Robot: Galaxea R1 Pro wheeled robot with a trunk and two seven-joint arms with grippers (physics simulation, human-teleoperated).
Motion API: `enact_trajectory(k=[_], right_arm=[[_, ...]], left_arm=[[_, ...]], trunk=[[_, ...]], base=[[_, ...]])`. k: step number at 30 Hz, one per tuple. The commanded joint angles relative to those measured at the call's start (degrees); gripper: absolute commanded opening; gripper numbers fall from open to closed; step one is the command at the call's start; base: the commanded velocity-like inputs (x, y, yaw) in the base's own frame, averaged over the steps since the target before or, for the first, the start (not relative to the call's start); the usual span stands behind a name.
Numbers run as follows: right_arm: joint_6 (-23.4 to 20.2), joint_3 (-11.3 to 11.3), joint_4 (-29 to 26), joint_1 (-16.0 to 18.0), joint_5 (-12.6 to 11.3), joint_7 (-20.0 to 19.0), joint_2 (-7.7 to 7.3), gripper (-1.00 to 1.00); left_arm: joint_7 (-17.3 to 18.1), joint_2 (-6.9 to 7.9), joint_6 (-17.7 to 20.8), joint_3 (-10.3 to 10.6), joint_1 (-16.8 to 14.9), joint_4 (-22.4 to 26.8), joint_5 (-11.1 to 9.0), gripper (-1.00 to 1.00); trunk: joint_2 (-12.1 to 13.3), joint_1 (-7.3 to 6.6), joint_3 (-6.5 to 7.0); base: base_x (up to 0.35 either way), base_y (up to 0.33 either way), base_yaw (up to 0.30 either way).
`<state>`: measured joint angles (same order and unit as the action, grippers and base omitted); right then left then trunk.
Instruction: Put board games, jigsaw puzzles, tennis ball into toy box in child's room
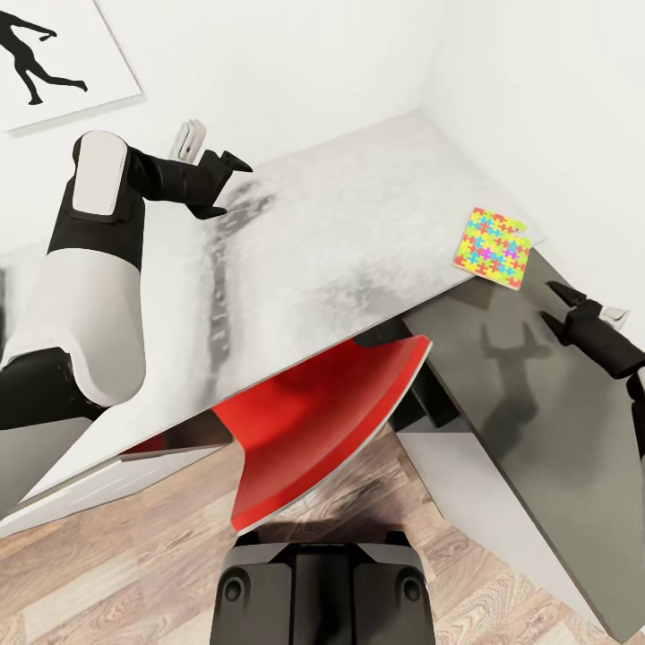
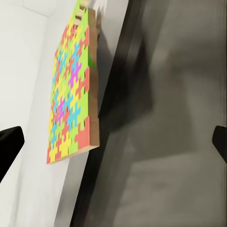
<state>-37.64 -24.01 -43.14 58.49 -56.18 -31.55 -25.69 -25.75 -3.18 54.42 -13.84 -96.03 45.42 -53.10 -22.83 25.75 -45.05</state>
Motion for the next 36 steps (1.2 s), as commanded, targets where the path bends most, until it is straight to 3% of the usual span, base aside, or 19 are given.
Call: enact_trajectory(k=[1, 17, 27, 36], right_arm=[[-0.4, -0.5, 0.1, 0.1, -0.2, 0.2, -0.01, 1.0], [-0.4, -3.4, 0.2, 0.0, -0.2, 6.5, 0.16, 1.0], [-0.4, -3.8, 0.2, 0.0, -0.2, 7.5, 0.19, 1.0], [-0.5, -3.9, 0.3, 0.0, -0.2, 7.8, 0.25, 1.0]], left_arm=[[-0.6, -0.07, 0.2, -0.2, 0.0, 0.0, -0.6, 1.0], [-0.6, -0.11, 0.2, -0.3, 0.0, 0.1, -0.5, 1.0], [-0.6, -0.15, 0.2, -0.2, 0.0, 0.1, -0.5, 1.0], [-0.6, -0.16, 0.2, -0.2, 0.1, 0.1, -0.5, 1.0]], trunk=[[-0.1, 0.03, -0.07], [-0.1, 0.03, -0.07], [-0.1, 0.03, -0.07], [-0.1, 0.03, -0.07]], base=[[0.0, 0.0, 0.001], [0.0, 0.0, 0.0], [0.0, 0.0, 0.023], [0.0, 0.0, 0.195]])
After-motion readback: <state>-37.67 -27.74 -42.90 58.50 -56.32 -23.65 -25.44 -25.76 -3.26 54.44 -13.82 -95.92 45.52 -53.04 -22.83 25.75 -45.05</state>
